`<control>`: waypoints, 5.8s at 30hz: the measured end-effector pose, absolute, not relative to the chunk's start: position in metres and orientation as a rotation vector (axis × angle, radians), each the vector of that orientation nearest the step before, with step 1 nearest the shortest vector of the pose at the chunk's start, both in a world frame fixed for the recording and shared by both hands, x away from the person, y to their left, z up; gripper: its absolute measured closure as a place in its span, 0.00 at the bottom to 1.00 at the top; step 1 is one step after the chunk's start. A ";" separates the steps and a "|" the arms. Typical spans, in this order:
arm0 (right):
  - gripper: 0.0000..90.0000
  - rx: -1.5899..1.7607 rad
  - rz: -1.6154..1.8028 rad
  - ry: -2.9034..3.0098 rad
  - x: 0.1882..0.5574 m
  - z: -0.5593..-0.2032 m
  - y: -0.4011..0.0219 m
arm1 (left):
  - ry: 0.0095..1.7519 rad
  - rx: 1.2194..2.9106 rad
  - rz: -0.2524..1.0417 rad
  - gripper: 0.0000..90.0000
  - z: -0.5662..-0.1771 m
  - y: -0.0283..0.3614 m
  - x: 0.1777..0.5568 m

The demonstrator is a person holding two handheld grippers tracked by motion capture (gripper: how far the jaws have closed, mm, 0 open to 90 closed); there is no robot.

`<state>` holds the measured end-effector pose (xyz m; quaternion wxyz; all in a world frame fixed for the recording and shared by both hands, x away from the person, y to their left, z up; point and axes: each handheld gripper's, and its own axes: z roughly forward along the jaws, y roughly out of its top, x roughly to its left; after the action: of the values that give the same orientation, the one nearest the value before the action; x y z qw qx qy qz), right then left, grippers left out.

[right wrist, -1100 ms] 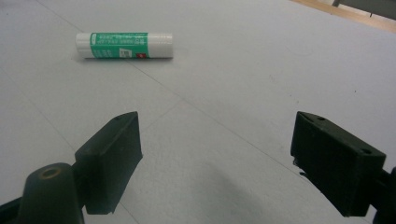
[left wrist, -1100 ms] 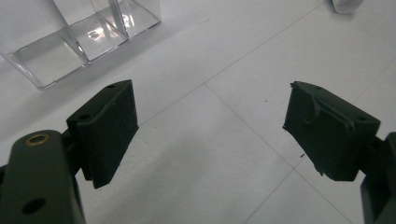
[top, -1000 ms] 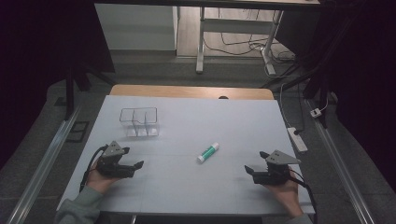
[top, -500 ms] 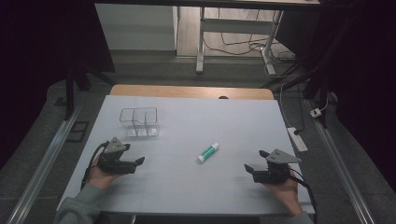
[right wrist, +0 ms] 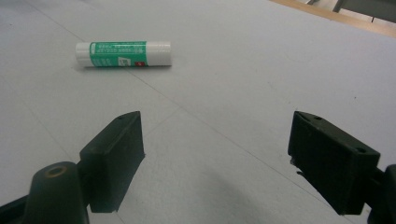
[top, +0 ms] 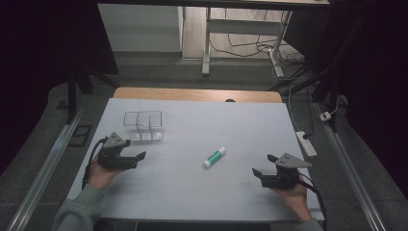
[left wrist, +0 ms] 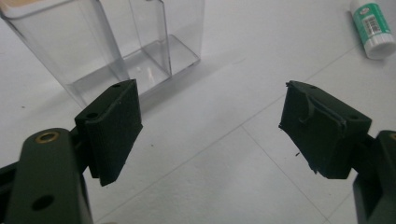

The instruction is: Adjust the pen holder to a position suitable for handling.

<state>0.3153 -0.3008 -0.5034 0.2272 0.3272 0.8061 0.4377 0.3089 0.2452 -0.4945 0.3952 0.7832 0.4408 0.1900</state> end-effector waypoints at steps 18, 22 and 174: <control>0.20 0.904 1.227 2.224 0.317 -0.504 -0.301 | 1.167 1.925 0.521 0.25 -0.469 0.270 0.321; 0.20 0.900 1.224 2.234 0.318 -0.505 -0.301 | 1.177 1.915 0.535 0.27 -0.464 0.276 0.325; 0.23 0.892 1.174 2.249 0.320 -0.510 -0.298 | 1.201 2.088 0.466 0.99 -0.508 0.226 0.425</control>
<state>0.3205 -0.2985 -0.5096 0.2242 0.3234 0.8150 0.4254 0.4250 0.2258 -0.5084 0.3374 0.8011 0.4609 0.1787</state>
